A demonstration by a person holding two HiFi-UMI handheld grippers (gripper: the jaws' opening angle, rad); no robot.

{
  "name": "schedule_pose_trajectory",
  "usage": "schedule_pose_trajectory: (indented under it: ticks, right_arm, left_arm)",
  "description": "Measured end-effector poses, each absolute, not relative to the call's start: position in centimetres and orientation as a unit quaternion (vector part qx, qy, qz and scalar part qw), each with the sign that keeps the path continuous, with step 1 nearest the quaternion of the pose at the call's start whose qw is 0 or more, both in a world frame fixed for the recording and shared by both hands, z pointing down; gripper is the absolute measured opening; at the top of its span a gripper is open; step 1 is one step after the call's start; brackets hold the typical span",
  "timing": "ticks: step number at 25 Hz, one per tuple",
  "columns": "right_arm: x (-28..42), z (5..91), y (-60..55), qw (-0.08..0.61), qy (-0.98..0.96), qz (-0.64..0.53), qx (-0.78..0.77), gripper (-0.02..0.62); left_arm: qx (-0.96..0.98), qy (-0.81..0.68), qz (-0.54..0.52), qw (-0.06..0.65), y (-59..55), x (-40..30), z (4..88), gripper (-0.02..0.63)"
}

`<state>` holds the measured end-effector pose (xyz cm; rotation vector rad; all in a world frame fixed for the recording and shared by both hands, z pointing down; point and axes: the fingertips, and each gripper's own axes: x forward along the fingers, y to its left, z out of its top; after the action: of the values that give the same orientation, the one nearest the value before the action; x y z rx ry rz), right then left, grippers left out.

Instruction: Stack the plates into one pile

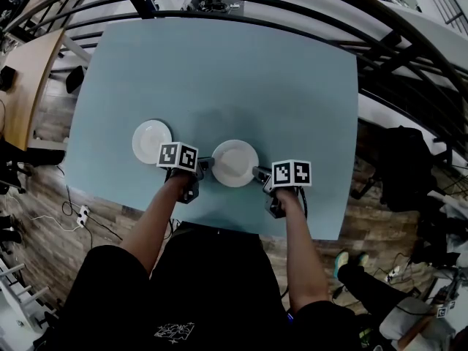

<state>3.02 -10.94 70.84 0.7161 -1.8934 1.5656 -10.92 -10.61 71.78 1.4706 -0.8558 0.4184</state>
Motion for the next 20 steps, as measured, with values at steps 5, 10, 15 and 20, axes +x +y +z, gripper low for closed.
schedule_pose_trajectory:
  ticks: [5,10,15,20]
  right_arm:
    - [3.1,70.6,-10.7,0.305,-0.718,0.571,0.258,0.104]
    - [3.6,70.4,-11.0,0.320,-0.723,0.552,0.266,0.126]
    - [3.4,69.1,-11.7,0.298,-0.735,0.546,0.269,0.126]
    - [3.4,67.6,-12.0,0.293,-0.750,0.533,0.259,0.074]
  left_arm:
    - [0.656,-0.369,0.173,0.635,-11.0,-9.8,71.4,0.102]
    - [0.663,-0.383,0.174,0.620,-11.6,-9.8,70.7,0.141]
    - [0.665,-0.396,0.162,0.613,-11.7,-10.7,70.3,0.143]
    - [0.661,-0.407,0.131,0.616,-11.3,-11.4,68.8,0.141]
